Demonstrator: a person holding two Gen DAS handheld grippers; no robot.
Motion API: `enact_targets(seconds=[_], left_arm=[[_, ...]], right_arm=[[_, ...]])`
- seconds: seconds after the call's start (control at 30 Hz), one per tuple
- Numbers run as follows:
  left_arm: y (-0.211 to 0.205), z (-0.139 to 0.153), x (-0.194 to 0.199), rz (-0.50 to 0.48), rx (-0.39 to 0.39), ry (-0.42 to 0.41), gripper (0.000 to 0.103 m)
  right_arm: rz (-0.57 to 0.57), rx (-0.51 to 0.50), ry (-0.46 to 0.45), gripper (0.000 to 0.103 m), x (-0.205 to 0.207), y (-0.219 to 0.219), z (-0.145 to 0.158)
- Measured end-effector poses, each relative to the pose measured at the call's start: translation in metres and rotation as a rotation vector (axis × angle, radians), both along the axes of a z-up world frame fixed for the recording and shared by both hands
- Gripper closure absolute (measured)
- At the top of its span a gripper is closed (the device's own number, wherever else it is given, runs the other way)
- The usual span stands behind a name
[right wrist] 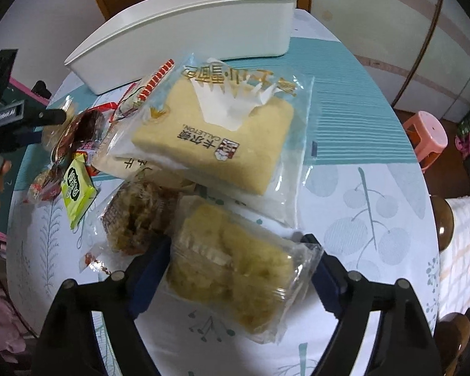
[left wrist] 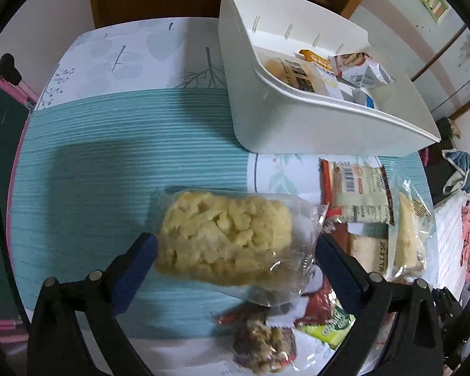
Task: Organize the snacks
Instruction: 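Grasp a clear bag of yellow puffs with each gripper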
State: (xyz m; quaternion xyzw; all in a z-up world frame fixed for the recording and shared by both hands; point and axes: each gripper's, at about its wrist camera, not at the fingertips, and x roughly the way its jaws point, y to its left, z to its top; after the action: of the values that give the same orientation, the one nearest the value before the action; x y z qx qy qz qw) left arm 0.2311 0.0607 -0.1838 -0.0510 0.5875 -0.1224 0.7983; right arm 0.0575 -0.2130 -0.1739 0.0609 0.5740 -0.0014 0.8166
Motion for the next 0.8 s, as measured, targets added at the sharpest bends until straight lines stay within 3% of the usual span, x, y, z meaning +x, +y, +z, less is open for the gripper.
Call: enact_targets(seconds=[0.27,0.4,0.47,0.63,0.8], left_arm=[[-0.012,-0.014,0.012,-0.057,0.081,0.001,0.000],[-0.005,-0.018,0.021,-0.016,0.043,0.025,0.000],[0.004,-0.022,0.027,0.031,-0.016,0.055,0.000],[0.017,-0.016,0.025,0.093,-0.051,0.024,0.021],[0.030,-0.005,0.008,0.137,-0.011,-0.015,0.024]], right_arm=[[0.008,-0.005,0.001,0.021,0.000,0.000,0.000],[0.008,-0.005,0.001,0.021,0.001,0.000,0.000],[0.010,-0.005,0.001,0.021,0.001,0.001,0.000],[0.012,-0.003,-0.002,0.023,0.000,0.000,0.000],[0.024,0.020,-0.008,0.035,-0.001,0.000,0.002]])
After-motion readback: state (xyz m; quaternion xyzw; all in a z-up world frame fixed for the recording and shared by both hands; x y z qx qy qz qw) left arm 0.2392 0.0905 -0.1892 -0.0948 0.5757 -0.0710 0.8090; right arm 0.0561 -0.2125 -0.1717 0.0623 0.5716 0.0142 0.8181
